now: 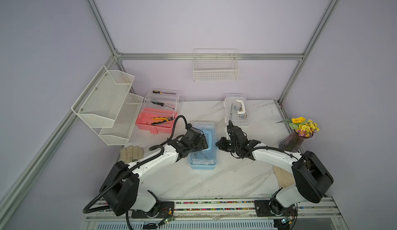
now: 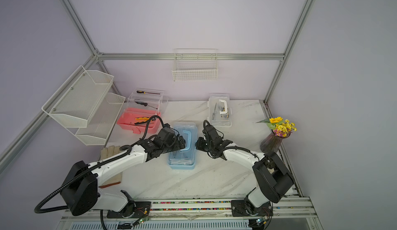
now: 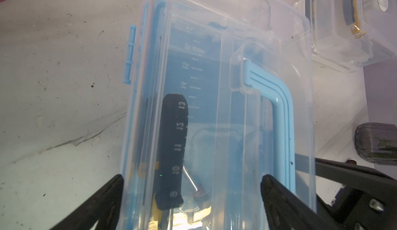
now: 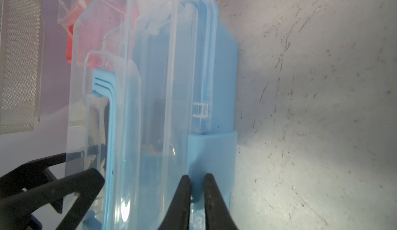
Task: Close toolboxes
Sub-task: Fasten the toolbox latch on the toolbox.
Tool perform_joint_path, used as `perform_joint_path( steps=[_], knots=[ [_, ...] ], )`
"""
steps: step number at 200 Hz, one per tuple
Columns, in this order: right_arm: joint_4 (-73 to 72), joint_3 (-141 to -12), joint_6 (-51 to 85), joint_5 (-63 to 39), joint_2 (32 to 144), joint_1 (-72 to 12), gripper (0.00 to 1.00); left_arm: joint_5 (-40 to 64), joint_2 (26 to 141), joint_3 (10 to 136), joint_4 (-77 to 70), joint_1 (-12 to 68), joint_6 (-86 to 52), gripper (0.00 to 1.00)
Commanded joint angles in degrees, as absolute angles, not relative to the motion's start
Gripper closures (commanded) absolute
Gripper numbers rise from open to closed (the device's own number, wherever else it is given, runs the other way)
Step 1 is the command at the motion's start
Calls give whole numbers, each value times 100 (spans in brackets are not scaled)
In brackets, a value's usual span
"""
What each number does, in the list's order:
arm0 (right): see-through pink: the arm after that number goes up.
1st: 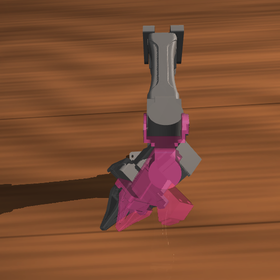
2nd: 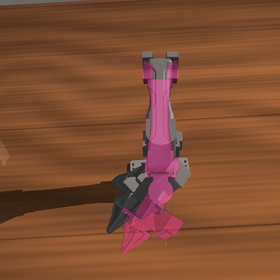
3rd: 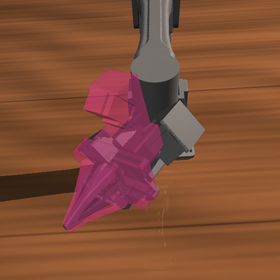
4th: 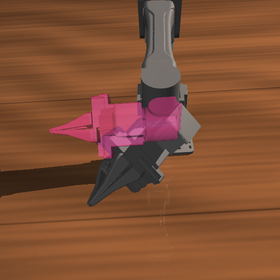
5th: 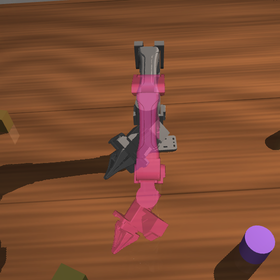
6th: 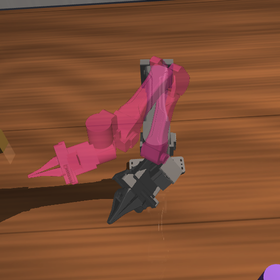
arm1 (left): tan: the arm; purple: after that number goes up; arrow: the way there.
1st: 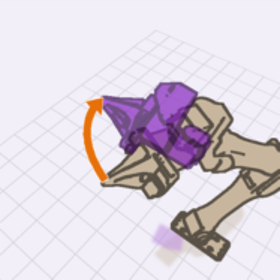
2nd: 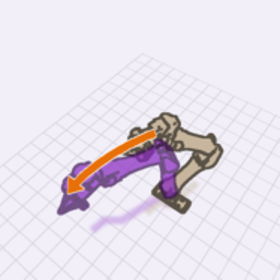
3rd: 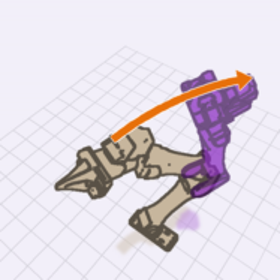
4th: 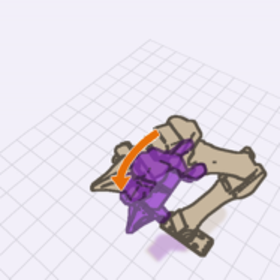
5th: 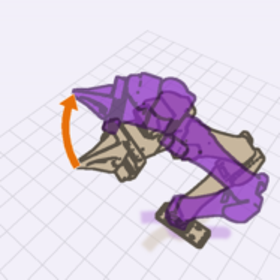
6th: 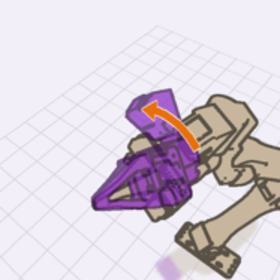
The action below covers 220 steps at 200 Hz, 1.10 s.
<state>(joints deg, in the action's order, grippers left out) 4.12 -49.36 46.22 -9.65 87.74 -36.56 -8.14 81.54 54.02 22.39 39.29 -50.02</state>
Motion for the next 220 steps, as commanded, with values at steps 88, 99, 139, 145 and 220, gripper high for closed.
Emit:
perform_joint_path(
  steps=[88,99,139,145,220],
  knots=[
    [271,-4841,4505,-2348,8530,-3144,76,-505,7825,5616,1865,4249,-5230,0],
    [436,-4844,4420,-2351,8392,-2990,74,-560,7769,5601,1895,4252,-5198,0],
    [815,-4673,4222,-2312,7941,-2515,71,-571,7762,5603,1896,4253,-5146,0],
    [878,-4644,4204,-2243,7914,-2480,71,-563,7774,5607,1892,4248,-5142,0],
    [770,-4622,3840,-1591,8674,-2428,80,-566,7962,5686,1882,4254,-5036,0]
  ],
)
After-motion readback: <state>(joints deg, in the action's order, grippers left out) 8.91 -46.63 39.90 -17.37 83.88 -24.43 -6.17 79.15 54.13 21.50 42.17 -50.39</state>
